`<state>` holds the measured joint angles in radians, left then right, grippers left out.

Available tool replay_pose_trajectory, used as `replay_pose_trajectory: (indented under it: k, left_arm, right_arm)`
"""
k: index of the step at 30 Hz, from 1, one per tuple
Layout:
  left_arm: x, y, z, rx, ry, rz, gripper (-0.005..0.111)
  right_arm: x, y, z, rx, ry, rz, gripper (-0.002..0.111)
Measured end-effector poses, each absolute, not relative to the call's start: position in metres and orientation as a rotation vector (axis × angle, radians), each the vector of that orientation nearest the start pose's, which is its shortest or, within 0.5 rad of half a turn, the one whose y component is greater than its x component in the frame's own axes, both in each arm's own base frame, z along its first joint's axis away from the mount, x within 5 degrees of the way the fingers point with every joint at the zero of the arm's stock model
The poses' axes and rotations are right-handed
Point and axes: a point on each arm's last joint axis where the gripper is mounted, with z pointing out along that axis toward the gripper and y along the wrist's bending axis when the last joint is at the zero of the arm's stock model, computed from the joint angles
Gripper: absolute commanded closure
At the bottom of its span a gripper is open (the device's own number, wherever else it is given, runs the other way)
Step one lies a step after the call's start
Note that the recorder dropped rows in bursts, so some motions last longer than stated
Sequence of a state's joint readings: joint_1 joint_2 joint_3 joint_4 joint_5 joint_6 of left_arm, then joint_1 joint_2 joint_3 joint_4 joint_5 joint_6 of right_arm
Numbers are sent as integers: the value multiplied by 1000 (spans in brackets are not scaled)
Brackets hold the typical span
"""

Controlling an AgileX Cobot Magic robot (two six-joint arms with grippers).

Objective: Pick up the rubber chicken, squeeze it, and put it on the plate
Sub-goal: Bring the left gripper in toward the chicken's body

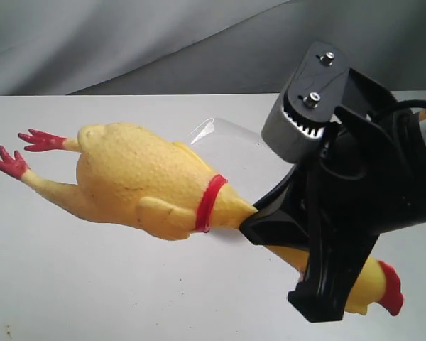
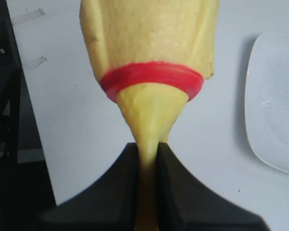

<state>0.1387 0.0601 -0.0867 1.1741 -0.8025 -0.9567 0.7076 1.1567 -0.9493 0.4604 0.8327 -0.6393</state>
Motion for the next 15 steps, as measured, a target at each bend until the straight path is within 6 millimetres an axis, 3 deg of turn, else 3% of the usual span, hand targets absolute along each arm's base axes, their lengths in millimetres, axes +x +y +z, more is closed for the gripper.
replay_pose_trajectory:
  k: [1, 2, 4, 8, 15]
  left_arm:
    - [36, -58, 267, 659, 1060, -210, 48]
    - [40, -61, 280, 750, 1095, -170, 47]
    - [47, -61, 303, 862, 1149, -108, 46]
    - [62, -62, 329, 1012, 1174, -68, 46]
    - [96, -72, 331, 1230, 1139, -68, 46]
  right_arm:
    - [153, 170, 322, -1346, 2093, 580, 108]
    - [153, 170, 322, -1346, 2093, 580, 108]
    - [153, 170, 321, -1342, 2098, 577, 108]
    - [154, 170, 321, -1332, 2101, 571, 108]
    - [163, 169, 317, -1268, 2147, 576, 108]
